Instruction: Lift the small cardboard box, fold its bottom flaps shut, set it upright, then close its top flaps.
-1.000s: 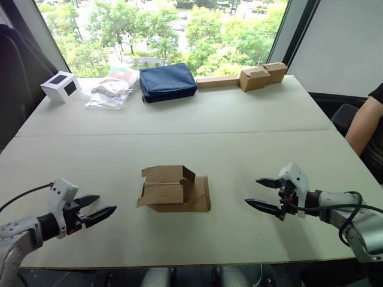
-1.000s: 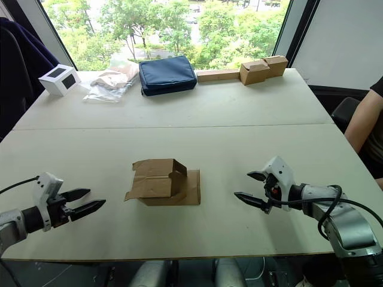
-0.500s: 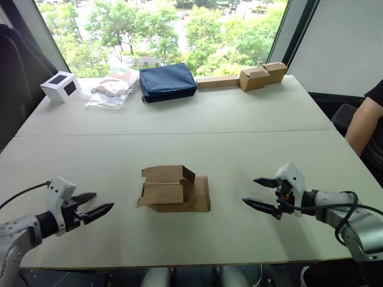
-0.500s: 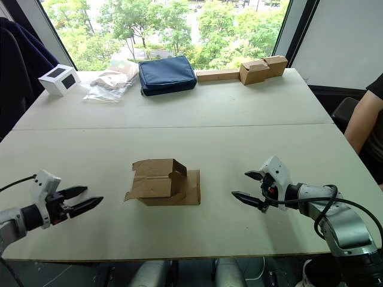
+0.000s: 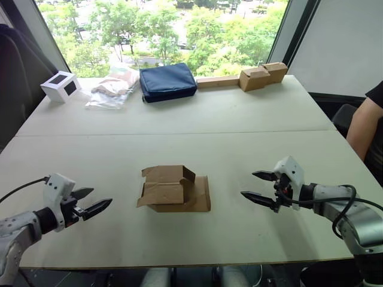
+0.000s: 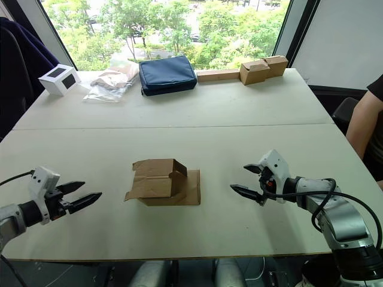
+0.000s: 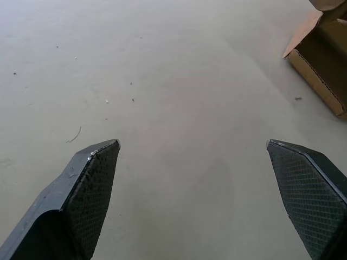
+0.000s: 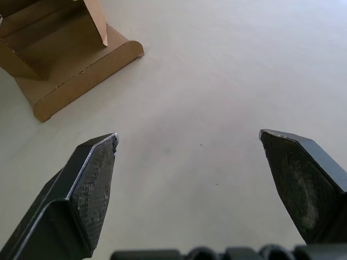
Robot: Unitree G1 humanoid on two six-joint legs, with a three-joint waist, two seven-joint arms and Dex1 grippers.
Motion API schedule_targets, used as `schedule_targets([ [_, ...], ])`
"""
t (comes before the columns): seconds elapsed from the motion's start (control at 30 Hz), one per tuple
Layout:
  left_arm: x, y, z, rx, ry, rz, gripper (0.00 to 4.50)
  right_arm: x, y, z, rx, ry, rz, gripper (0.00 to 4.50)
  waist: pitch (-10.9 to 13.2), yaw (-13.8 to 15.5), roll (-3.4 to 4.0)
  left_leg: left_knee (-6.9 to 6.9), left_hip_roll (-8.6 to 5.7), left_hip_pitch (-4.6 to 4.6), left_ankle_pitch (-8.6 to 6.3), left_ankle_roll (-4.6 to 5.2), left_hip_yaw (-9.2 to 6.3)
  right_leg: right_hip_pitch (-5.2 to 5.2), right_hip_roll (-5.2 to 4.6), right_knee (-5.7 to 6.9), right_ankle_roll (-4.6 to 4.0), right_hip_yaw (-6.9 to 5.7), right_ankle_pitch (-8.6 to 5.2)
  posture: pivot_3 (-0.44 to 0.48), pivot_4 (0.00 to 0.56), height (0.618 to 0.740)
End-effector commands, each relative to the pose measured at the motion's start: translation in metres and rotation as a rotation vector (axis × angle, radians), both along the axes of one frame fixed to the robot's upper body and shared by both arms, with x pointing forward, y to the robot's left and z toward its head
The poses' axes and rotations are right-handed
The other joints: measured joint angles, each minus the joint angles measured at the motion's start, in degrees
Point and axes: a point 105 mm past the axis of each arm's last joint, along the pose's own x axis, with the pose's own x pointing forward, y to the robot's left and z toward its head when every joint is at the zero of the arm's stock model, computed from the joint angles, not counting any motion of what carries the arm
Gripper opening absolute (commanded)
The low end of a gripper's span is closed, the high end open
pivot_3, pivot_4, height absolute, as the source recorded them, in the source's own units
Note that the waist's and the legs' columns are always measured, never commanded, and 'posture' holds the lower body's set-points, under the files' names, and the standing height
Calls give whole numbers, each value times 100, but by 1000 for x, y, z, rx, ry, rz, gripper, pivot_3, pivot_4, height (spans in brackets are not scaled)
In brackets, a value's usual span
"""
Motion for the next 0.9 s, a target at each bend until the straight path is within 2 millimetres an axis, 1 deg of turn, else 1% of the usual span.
schedule_targets([
  [0.03, 2, 8, 15, 3, 19, -10, 4482, 0, -4, 11, -11, -43, -7, 4430, 0, 1, 0, 0, 0, 0, 0, 0, 0, 0, 0, 0, 0, 0, 0, 0, 150, 737],
  [0.13, 3, 7, 22, -53, 77, -23, 4482, -4, -5, 14, -15, -46, 4, 4430, 1, 4, 1, 1, 0, 0, 0, 0, 0, 0, 0, 1, -1, -1, 0, 0, 150, 737],
  [0.2, -3, -5, 31, -151, 164, -98, 4482, -17, 5, 20, -28, -32, 90, 4430, 1, -2, 1, 1, -1, 0, 0, 0, 0, 0, 0, 1, 0, -1, 0, 0, 150, 737],
  [0.23, -6, -12, 36, -200, 201, -136, 4482, -23, 11, 23, -26, -26, 131, 4430, 2, 0, 2, 0, -1, -2, 0, 0, 0, -1, 0, 0, 0, -1, 0, 0, 150, 737],
  [0.3, -12, -28, 49, -318, 272, -234, 4482, -37, 32, 34, -8, -26, 225, 4430, 3, -6, 1, 0, 0, -6, -1, 2, -1, -6, 0, 1, 0, -3, 0, 0, 150, 737],
  [0.4, -13, -46, 63, -458, 328, -323, 4482, -48, 58, 46, 17, -49, 310, 4430, 2, -20, 3, 1, 0, -2, -1, 2, -2, -5, 1, 7, 0, -3, 0, 0, 150, 737],
  [0.43, -12, -49, 65, -488, 341, -335, 4482, -50, 64, 49, 23, -56, 322, 4430, 2, -20, 2, 1, 0, -2, -1, 2, -2, -5, 1, 8, 0, -3, 0, 0, 150, 737],
  [0.5, -7, -58, 65, -572, 390, -357, 4482, -53, 78, 53, 30, -83, 350, 4430, 2, -17, 2, 2, 0, -2, -1, 2, -2, -5, 2, 7, 1, -3, 0, 0, 150, 737],
  [0.6, 2, -71, 62, -644, 447, -377, 4482, -58, 91, 54, 26, -100, 372, 4430, 2, -7, 1, 3, -3, -4, -1, 2, -2, -6, 4, 7, 19, -5, 10, 0, 150, 737],
  [0.73, 12, -80, 56, -700, 491, -382, 4482, -61, 97, 56, 21, -113, 373, 4430, 4, 1, -12, 10, -8, -6, 0, 2, -3, -3, 3, 9, 21, -6, 12, 0, 150, 737],
  [0.9, 19, -93, 50, -724, 518, -408, 4482, -60, 96, 56, 12, -124, 349, 4430, 3, -3, -12, 10, -8, -5, 0, 1, -2, -5, 4, 10, 22, -6, 12, 0, 150, 737],
])
